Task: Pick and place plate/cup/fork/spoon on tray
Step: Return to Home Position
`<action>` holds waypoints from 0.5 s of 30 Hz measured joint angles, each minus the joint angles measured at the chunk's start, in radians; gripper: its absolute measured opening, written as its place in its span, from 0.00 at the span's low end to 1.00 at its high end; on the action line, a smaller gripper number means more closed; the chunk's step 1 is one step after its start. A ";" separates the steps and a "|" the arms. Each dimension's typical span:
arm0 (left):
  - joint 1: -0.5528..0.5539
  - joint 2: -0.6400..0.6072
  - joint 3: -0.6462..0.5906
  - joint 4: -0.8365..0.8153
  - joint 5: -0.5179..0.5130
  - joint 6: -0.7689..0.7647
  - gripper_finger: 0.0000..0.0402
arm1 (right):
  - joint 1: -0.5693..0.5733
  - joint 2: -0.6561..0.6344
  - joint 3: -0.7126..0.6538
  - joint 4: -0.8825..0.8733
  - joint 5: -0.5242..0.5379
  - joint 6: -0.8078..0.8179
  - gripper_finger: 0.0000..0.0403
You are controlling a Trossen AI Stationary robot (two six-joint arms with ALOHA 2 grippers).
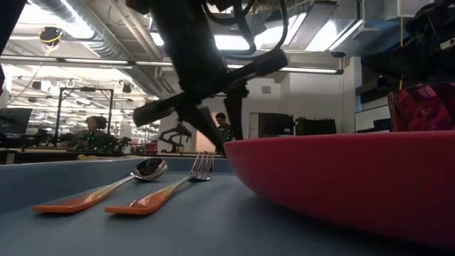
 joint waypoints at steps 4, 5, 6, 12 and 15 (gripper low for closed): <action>0.002 0.011 0.000 -0.001 0.005 -0.002 0.17 | 0.000 0.000 0.000 0.000 0.000 0.000 0.08; 0.002 0.011 0.000 0.000 0.005 -0.002 0.17 | 0.000 0.000 0.000 0.000 0.000 0.000 0.08; 0.002 0.011 0.000 0.001 0.005 -0.002 0.17 | 0.000 0.000 0.000 0.000 0.000 0.000 0.08; 0.002 0.010 0.000 -0.018 0.005 -0.010 0.17 | 0.000 0.000 0.000 0.000 0.000 0.000 0.08; 0.002 0.010 0.000 -0.027 0.005 -0.025 0.17 | 0.000 0.000 0.000 0.000 0.000 0.000 0.08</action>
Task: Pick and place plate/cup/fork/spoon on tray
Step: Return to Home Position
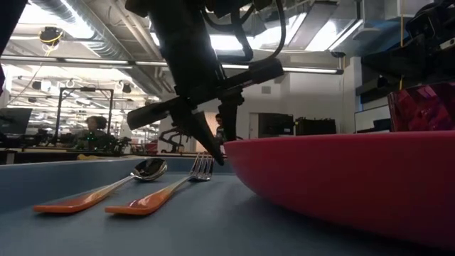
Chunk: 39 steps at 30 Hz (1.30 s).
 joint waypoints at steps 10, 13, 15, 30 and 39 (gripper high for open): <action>0.000 0.000 0.000 -0.025 0.007 -0.014 0.17 | 0.000 0.000 0.000 0.000 0.000 0.000 0.08; 0.000 0.000 0.000 -0.035 0.008 -0.030 0.17 | 0.000 0.000 0.000 0.000 0.000 0.000 0.08; -0.003 0.000 0.000 -0.037 0.008 -0.032 0.17 | 0.000 0.000 0.000 0.000 0.000 0.000 0.08; -0.003 -0.001 0.000 -0.062 0.008 -0.055 0.17 | 0.000 0.000 0.000 0.000 0.000 0.000 0.08; -0.003 -0.001 0.047 -0.049 0.008 -0.031 0.17 | 0.000 0.000 -0.001 0.001 0.000 0.000 0.08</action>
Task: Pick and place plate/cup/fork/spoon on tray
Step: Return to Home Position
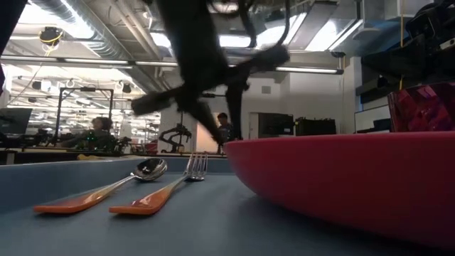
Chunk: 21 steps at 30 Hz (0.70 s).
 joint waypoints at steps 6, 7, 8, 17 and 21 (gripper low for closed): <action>-0.013 0.000 0.235 -0.298 -0.059 0.099 0.17 | 0.000 0.000 0.000 0.000 0.000 0.000 0.08; -0.019 -0.001 0.291 -0.375 -0.097 0.125 0.17 | 0.000 0.000 0.000 0.000 0.000 0.000 0.08; -0.028 -0.001 0.352 -0.456 -0.140 0.157 0.17 | 0.000 0.000 0.000 0.000 0.000 0.000 0.08; -0.143 -0.005 0.693 -0.735 -0.452 0.741 0.17 | 0.000 0.000 0.000 0.000 0.000 0.000 0.08; -0.175 -0.002 0.697 -0.863 -0.378 0.880 0.17 | 0.000 0.000 0.000 0.000 0.000 0.000 0.08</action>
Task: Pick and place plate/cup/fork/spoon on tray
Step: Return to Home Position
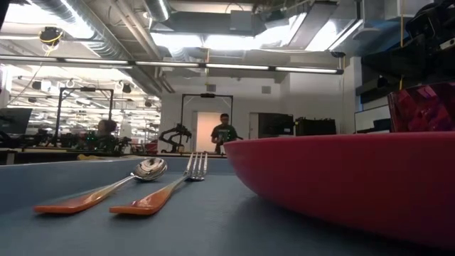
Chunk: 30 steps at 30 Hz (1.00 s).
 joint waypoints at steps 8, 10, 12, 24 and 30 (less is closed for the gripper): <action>-0.021 -0.128 -0.172 -0.028 -0.120 -0.011 0.17 | 0.000 0.000 0.000 0.000 0.000 0.000 0.08; -0.029 -0.165 -0.255 0.006 -0.122 0.014 0.17 | 0.000 0.000 0.000 0.000 0.000 0.000 0.08; -0.029 -0.218 -0.357 0.057 -0.131 0.041 0.17 | 0.000 0.000 0.000 0.000 0.000 0.000 0.08; 0.060 -0.589 -1.151 0.999 0.201 0.400 0.17 | 0.000 0.001 0.000 0.000 0.000 0.000 0.08; 0.140 -0.755 -1.442 1.338 0.272 0.563 0.17 | 0.000 0.001 0.000 0.000 0.000 0.000 0.08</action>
